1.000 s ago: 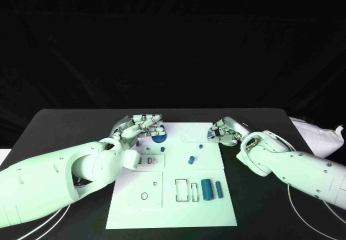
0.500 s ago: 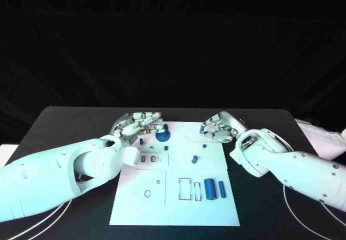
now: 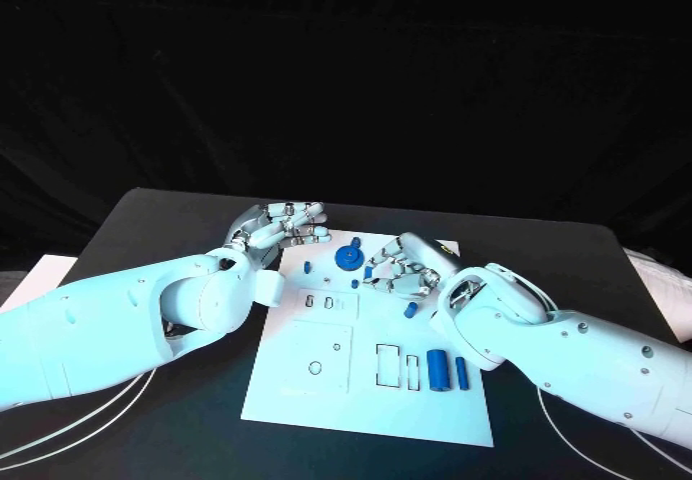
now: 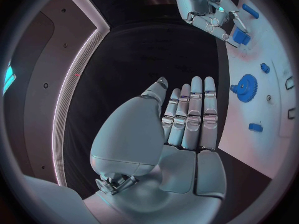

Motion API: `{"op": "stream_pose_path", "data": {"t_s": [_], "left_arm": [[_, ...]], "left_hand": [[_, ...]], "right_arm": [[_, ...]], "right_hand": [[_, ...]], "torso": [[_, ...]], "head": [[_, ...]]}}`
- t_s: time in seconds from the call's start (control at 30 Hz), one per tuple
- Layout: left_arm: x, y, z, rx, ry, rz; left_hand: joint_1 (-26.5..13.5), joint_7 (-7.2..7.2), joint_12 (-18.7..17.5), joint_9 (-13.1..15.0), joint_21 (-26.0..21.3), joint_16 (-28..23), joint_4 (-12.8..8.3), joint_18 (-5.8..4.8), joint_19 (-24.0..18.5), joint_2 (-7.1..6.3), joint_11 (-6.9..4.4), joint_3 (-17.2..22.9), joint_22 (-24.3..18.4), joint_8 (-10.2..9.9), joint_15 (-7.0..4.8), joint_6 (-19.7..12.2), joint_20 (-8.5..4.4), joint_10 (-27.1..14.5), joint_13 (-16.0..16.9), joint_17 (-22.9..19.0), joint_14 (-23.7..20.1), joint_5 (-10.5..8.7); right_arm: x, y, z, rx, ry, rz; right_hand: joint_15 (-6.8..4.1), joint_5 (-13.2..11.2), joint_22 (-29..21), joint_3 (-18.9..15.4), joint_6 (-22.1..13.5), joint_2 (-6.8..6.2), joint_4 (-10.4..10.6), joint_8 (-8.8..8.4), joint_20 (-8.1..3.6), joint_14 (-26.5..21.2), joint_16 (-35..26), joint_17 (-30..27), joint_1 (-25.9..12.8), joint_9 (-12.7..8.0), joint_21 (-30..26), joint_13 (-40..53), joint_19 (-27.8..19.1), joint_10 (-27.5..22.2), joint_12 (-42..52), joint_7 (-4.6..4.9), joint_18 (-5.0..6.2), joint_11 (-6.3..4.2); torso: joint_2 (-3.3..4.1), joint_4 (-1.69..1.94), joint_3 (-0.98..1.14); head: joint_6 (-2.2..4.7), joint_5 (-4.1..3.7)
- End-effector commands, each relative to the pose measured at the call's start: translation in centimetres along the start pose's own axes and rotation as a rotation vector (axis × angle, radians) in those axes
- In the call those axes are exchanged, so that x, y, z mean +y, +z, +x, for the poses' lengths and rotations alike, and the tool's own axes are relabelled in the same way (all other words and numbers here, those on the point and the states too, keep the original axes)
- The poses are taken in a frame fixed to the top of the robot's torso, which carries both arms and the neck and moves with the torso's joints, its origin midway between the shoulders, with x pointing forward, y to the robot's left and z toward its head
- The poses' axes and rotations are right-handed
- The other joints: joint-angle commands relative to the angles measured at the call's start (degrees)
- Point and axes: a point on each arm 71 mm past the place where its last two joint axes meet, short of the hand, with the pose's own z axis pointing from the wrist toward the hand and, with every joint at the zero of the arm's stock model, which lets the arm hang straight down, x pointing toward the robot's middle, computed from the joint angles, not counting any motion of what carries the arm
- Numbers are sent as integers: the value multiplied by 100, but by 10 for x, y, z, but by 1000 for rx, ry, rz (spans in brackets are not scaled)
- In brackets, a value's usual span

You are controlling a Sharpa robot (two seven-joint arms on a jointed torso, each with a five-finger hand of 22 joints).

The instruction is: Assemble the parts on the task board

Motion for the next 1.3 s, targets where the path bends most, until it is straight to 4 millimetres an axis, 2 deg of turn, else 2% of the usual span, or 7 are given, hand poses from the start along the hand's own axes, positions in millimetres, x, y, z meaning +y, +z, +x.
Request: {"op": "stream_pose_path", "data": {"t_s": [0.03,0.17,0.2,0.27,0.67,1.0,1.3], "left_arm": [[-1,1,2,3,-14,21],[0,1,4,5,-16,20],[0,1,4,4,-16,20],[0,1,4,3,-15,21],[1,2,10,15,-21,17],[2,3,12,25,-26,12],[3,3,14,33,-29,5]], "left_hand": [[-20,35,-34,-10,-12,-23,2,62,0,-31,27,34,-9,-31,-6,2,-7,-5,-8,6,-19,-23],[-20,35,-34,-10,-12,-23,2,62,0,-31,27,34,-9,-31,-6,2,-7,-5,-8,6,-19,-23],[-20,35,-34,-10,-12,-23,2,62,0,-31,27,34,-9,-31,-6,2,-7,-5,-8,6,-19,-23],[-20,35,-34,-10,-12,-23,2,62,0,-31,27,34,-9,-31,-6,2,-7,-5,-8,6,-19,-23],[-17,36,-37,-9,-13,-26,-1,62,-2,-32,28,38,-10,-33,-4,1,-6,-6,-8,7,-22,-22],[-16,37,-40,-9,-15,-30,-3,62,-3,-32,30,41,-11,-36,-3,-1,-5,-7,-8,8,-25,-22],[-18,54,-65,-12,-25,-52,-8,59,-18,-38,45,49,-17,-59,9,-29,3,-30,-12,11,-49,-23]], "right_arm": [[3,3,10,50,-88,4],[10,8,23,71,-104,-5],[11,9,25,75,-108,-6],[13,11,30,83,-115,-6],[20,19,46,121,-136,-9],[21,19,54,155,-153,-10],[19,18,57,170,-169,-1]], "right_hand": [[33,33,819,23,-50,65,-1,-41,-19,369,-34,459,-8,-2,-18,-62,114,-45,-38,11,-42,6],[35,40,817,28,-52,68,-2,-44,-18,368,-37,455,-8,-3,-19,-61,113,-47,-38,11,-41,7],[35,45,815,31,-53,69,-3,-46,-17,368,-37,456,-6,-3,-20,-58,111,-46,-35,11,-41,7],[36,47,814,32,-53,70,-4,-46,-17,368,-37,456,-5,-3,-20,-57,110,-46,-33,11,-41,7],[37,64,810,36,-53,68,-6,-50,-14,368,-41,452,-9,-2,-23,-58,107,-48,-36,13,-39,9],[40,70,794,28,-55,52,-1,-55,-12,365,-54,434,-29,-2,-30,-64,97,-53,-46,18,-36,13],[44,65,777,22,-67,42,7,-66,-8,361,-67,416,-53,-3,-38,-76,85,-63,-68,25,-31,19]], "torso": [[-27,39,-43],[-26,54,-71],[-25,50,-59],[-22,43,-52],[-11,29,-37],[-11,32,-41],[-13,28,-44]], "head": [[-52,-10],[-73,-5],[-79,5],[-102,27],[-166,74],[-207,41],[-224,73]]}}
